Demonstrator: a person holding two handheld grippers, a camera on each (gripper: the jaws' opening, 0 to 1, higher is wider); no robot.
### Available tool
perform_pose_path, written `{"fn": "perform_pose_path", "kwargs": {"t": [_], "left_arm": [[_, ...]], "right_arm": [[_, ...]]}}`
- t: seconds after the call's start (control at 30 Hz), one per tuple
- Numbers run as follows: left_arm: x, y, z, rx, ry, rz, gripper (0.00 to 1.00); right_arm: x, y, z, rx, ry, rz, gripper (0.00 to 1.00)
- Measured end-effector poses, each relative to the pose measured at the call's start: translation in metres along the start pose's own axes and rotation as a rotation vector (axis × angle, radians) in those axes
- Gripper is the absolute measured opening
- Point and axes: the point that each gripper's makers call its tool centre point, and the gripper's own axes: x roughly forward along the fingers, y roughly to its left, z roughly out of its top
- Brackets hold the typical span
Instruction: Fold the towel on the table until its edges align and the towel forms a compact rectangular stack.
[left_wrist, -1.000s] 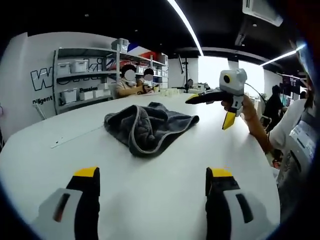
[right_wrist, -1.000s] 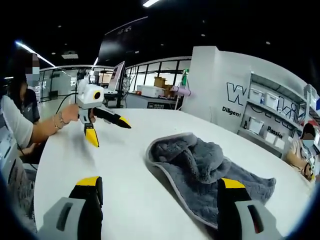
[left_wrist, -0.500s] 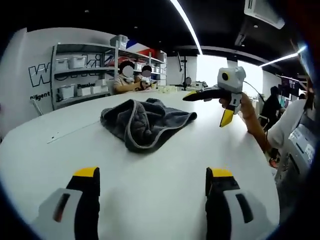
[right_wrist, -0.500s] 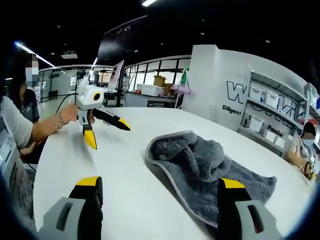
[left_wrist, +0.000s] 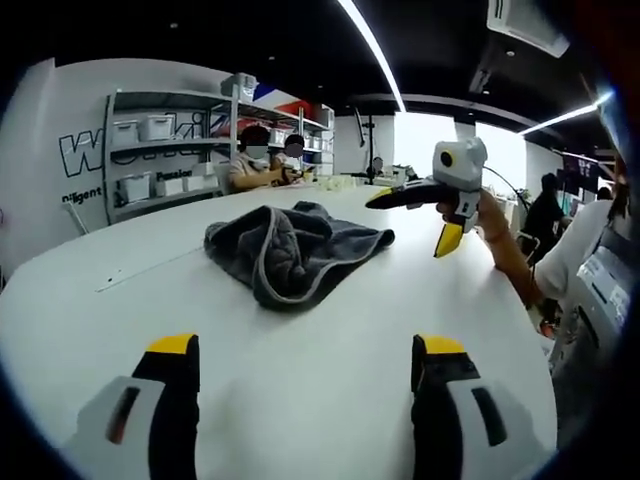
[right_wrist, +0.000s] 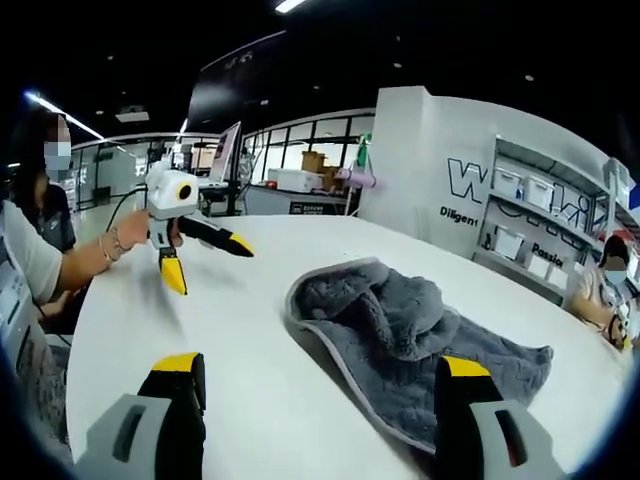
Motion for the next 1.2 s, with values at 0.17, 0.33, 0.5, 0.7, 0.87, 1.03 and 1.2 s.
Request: {"fn": "perform_pose_path", "kwargs": {"t": [0.17, 0.33, 0.5, 0.7, 0.87, 1.03, 1.2], "left_arm": [[-0.003, 0.002, 0.004, -0.002, -0.014, 0.009, 0.94], [-0.006, 0.001, 0.006, -0.006, -0.028, 0.012, 0.94], [-0.007, 0.000, 0.005, -0.006, -0.028, 0.009, 0.95], [-0.008, -0.005, 0.004, 0.009, -0.021, 0.002, 0.95], [-0.015, -0.003, 0.006, 0.027, -0.016, 0.010, 0.95], [-0.044, 0.003, 0.020, 0.022, -0.024, 0.015, 0.95], [-0.069, 0.011, 0.031, 0.027, -0.027, 0.017, 0.95]], "right_arm": [[-0.004, 0.000, 0.008, 0.026, -0.038, 0.014, 1.00], [-0.006, -0.007, 0.022, 0.059, -0.079, 0.019, 1.00], [-0.002, -0.010, 0.042, 0.058, -0.075, 0.023, 0.99], [0.035, -0.035, 0.066, 0.012, -0.003, -0.048, 0.98], [0.075, -0.056, 0.099, 0.025, -0.003, -0.085, 0.92], [0.113, -0.045, 0.151, -0.057, 0.061, -0.150, 0.88], [0.158, -0.044, 0.181, -0.147, 0.153, -0.191, 0.81]]}}
